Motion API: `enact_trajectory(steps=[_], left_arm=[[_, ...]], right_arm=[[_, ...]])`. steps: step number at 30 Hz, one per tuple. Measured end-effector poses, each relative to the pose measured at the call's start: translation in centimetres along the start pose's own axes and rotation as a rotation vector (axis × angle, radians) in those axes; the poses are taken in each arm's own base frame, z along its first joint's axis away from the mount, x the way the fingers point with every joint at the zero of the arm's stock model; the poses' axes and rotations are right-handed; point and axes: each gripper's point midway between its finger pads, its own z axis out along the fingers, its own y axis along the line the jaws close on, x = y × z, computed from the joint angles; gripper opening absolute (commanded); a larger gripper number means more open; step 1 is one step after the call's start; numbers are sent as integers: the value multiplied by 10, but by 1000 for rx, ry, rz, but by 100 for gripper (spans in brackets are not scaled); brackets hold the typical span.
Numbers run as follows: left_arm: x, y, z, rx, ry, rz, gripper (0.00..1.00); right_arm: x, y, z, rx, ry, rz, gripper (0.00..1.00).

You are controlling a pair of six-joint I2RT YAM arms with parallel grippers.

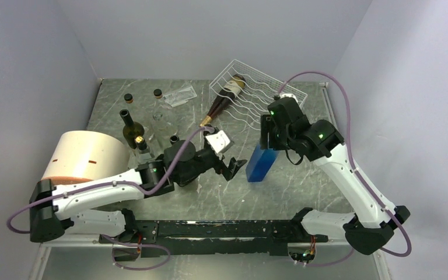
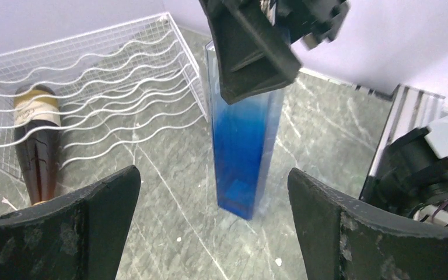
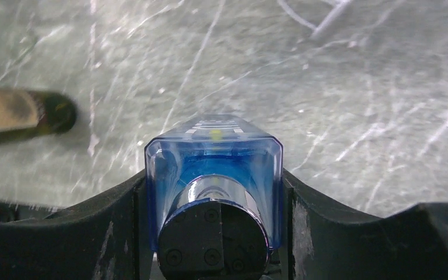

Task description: Take the wine bottle off the wine rack

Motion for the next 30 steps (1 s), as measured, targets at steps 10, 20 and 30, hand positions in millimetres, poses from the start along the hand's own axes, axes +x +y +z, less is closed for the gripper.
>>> enact_trajectory(steps=[10,20,30], left_arm=[[-74,5,-43,8,-57,-82,99],[-152,23,-107,-17,-178,-137,99],[-150,35,-145,-47,-203,-198,99]], right_arm=[[-39,-94,24,381,-57,209,0],[-39,-195,20,635,-89,426,0],[-19,-230,23,697,-128,496,13]])
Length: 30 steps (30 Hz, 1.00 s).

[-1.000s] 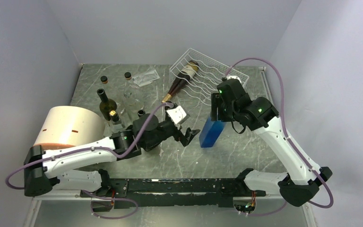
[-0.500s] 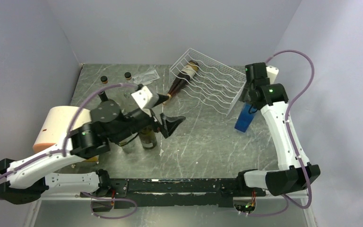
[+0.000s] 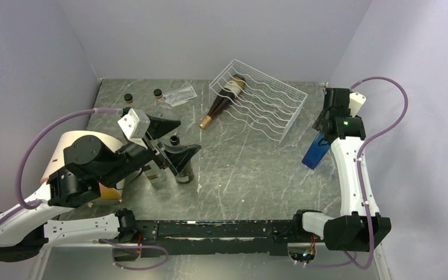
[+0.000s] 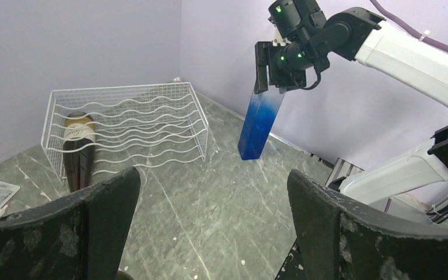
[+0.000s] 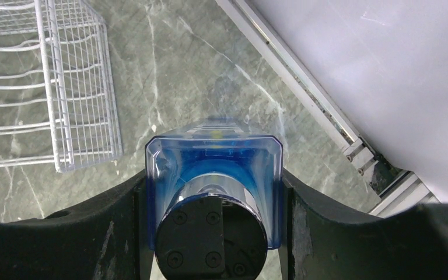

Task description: Take the wine bottle off the wine rack

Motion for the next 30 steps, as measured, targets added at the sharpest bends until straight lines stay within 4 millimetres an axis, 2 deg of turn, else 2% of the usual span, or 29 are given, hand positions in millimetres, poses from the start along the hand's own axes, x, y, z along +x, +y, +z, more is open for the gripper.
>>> enact_trajectory(steps=[3,6,10,21,25,30], left_arm=[[2,1,-1,-5,9,-9,99],[9,1,1,-11,33,-12,99],[17,0,7,-16,60,-18,99],[28,0,15,-28,95,-36,99],[29,0,17,-32,100,-38,99],[35,0,23,-40,119,-38,99]], right_arm=[[0,0,1,-3,-9,3,32],[-2,1,2,-5,-16,3,58],[-1,-1,2,-6,-28,4,78],[-3,-4,-2,-6,-39,-1,96],[-14,-6,-12,-14,-64,3,100],[-37,-9,-35,-47,-126,24,100]])
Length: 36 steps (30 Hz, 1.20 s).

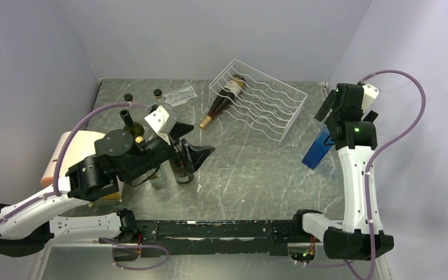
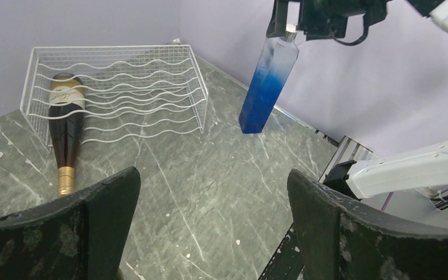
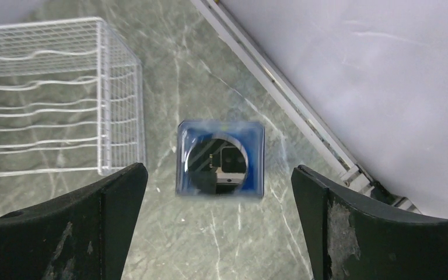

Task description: Take the wine bottle off the wine rack

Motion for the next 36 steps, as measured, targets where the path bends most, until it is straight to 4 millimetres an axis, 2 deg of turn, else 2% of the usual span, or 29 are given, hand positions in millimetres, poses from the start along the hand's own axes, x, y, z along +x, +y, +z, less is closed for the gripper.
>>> enact_trajectory(steps=[3,6,10,13,15,17,19,21,24,28,32,36], left_arm=[[3,0,3,-5,11,0,99],[5,2,5,-15,16,-1,99],[4,6,5,-40,9,-2,99],[-2,9,4,-61,-3,-3,99],[-8,11,3,-73,-18,-4,99],[-14,13,1,-87,-33,-4,99],[-18,15,0,-101,-43,-6,99],[-18,18,-1,-114,-46,-7,100],[-18,21,-3,-130,-45,-12,99],[-20,25,-11,-147,-49,-30,99],[-23,30,-21,-165,-63,-53,99],[-24,33,-28,-175,-66,-64,100]], right_arm=[[-15,3,-13,-43,-38,4,100],[-30,15,-30,-109,-85,-25,100],[-42,45,-56,-224,-134,-92,100],[-50,67,-68,-293,-150,-120,100],[-47,82,-70,-337,-142,-136,100],[-38,105,-75,-407,-123,-157,100],[-25,135,-80,-489,-97,-179,100],[-2,171,-86,-585,-56,-205,100],[44,226,-94,-720,34,-243,100],[99,286,-98,-824,144,-267,99],[145,338,-95,-868,232,-231,98],[184,372,-77,-834,312,-148,98]])
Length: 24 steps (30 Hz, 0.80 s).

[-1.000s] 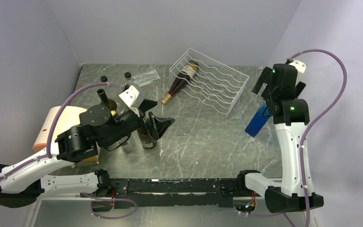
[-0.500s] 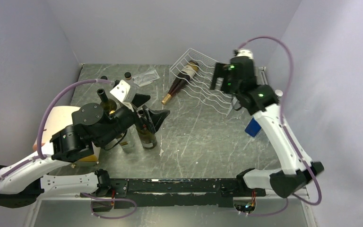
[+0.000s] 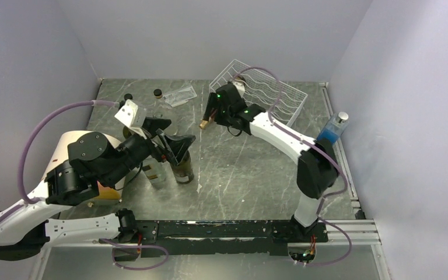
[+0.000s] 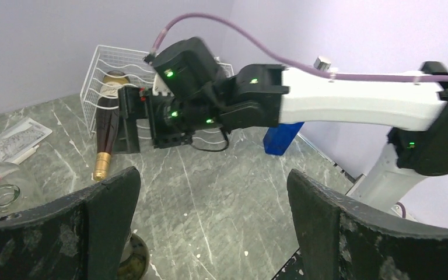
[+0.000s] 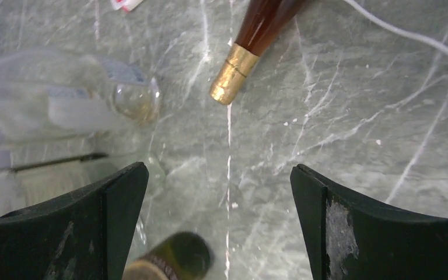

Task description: Take the wine bottle off the wine rack

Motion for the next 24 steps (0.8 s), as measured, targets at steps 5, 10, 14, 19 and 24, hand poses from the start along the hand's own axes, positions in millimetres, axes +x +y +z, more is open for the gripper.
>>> enact_trajectory(steps=[5,10,14,19,24], left_arm=[[-2,2,-5,0,-4,-9,100],[3,3,-6,-4,13,0,100],[3,3,-6,-3,15,1,100],[4,2,-6,5,19,1,100],[5,1,-6,10,21,-3,100]], right_arm=[[13,3,54,56,34,106,98],[19,7,94,96,38,193,98],[30,0,117,160,40,252,98],[45,-11,140,218,47,279,85],[60,-19,159,235,60,268,70]])
